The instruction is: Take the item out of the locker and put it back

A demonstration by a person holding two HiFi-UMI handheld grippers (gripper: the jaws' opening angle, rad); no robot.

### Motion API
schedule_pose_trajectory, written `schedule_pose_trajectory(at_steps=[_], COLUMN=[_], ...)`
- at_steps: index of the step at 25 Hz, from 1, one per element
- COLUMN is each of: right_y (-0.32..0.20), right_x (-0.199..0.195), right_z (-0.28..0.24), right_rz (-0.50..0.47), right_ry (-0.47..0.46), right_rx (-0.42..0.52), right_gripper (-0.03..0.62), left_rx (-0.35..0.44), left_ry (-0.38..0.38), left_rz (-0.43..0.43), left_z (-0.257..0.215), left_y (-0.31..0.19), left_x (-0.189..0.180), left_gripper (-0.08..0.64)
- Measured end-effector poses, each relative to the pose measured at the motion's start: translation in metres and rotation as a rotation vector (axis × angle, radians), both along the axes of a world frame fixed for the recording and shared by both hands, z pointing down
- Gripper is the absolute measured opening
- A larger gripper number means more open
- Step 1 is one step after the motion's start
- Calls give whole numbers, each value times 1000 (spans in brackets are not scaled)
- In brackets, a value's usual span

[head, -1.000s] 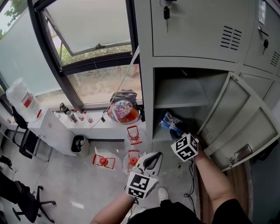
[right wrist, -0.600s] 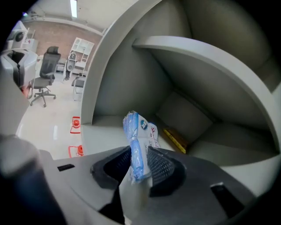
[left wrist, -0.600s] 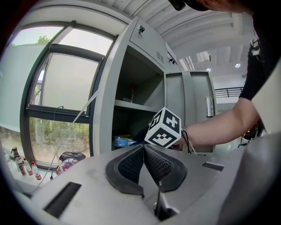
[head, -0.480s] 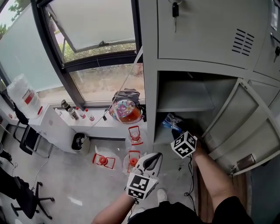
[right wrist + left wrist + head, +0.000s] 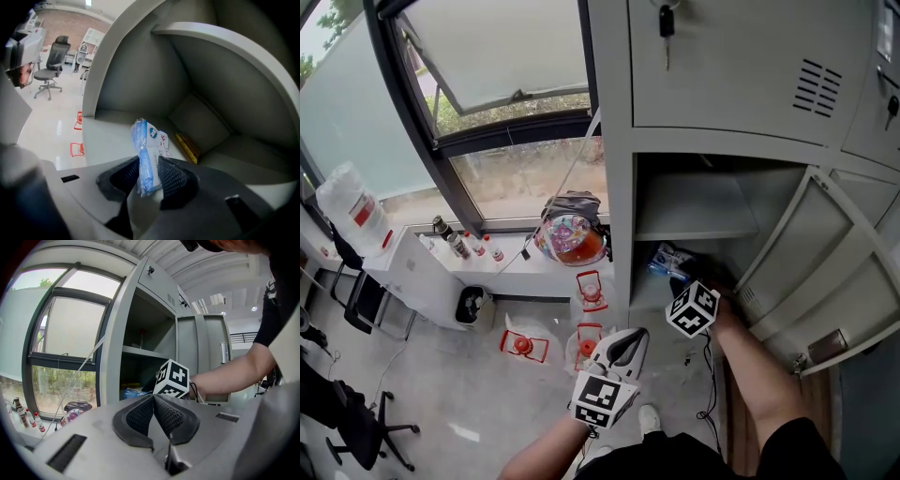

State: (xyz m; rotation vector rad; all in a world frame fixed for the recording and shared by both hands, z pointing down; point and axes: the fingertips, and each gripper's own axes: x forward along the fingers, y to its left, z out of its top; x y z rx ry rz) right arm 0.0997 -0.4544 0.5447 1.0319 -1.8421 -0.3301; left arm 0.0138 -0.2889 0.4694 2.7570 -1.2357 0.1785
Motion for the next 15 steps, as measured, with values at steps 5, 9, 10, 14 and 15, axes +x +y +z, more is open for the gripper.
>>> schedule_pose_trajectory(at_steps=[5,9,10,14,15], right_y=[2,3,4,6,7], right_x=[-1,-1,-1,-2,-3], right_z=[3,4,4,5,5], right_rz=[-12,-20,-22,-30,-32], right_ry=[30,47,51,58,59], right_rx=[-2,8,11,17,18], right_gripper=[188,196,199,208,213], left_rx=[-2,-5,-6,-4,-3], left_ry=[-1,-3,-3,-4,-4], left_rz=[-3,-4,-5,-7,-8], left_z=[1,1,1,1,0], left_y=[3,6,7,9,10], left_x=[-2,-3,-4,-5,-5], left_gripper=[17,17,17,17,17])
